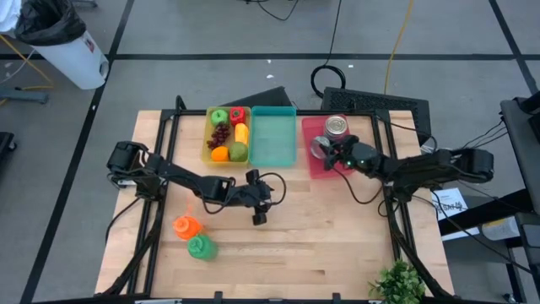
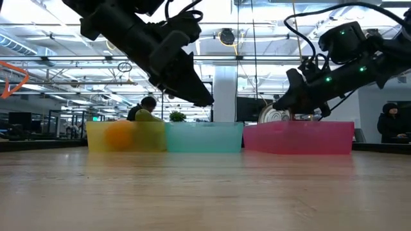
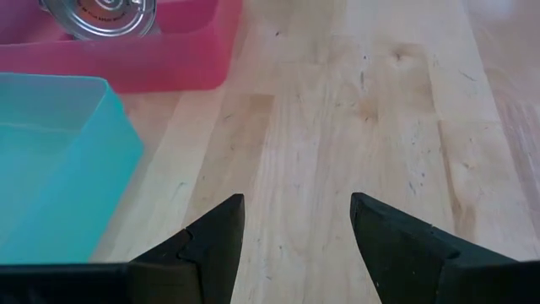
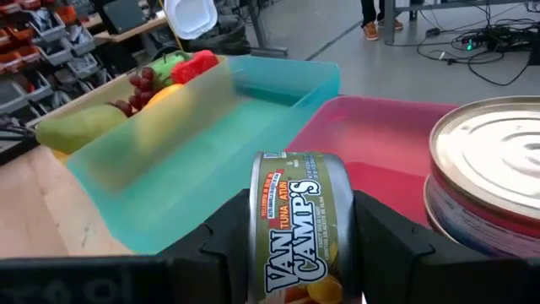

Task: Pick & Place Food Item
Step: Put the green tuna can into the red bin

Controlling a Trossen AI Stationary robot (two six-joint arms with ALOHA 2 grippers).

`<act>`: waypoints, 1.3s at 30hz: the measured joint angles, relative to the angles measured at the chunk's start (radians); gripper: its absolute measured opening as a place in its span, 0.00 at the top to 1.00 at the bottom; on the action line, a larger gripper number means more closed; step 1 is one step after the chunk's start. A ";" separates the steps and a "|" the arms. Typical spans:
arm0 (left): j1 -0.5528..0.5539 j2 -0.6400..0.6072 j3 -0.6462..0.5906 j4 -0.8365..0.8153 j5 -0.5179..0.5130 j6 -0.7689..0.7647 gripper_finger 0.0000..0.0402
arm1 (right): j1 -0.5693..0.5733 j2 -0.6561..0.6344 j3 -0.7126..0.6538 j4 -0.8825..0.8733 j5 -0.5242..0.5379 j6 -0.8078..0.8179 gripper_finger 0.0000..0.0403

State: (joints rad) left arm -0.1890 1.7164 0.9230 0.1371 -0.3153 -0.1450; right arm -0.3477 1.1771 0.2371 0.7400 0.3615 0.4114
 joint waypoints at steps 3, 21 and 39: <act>0.001 0.000 0.000 0.000 0.000 -0.007 0.43 | 0.000 0.038 0.000 0.041 0.002 0.019 0.63; 0.000 0.000 0.000 -0.006 0.001 -0.014 0.43 | 0.021 0.067 0.000 0.026 0.000 -0.231 0.24; 0.000 0.000 0.000 -0.006 0.001 -0.017 0.43 | 0.048 -0.155 0.000 -0.234 0.106 -0.214 0.29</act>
State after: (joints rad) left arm -0.1890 1.7164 0.9230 0.1314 -0.3141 -0.1619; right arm -0.2994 1.0219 0.2375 0.5057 0.4676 0.1974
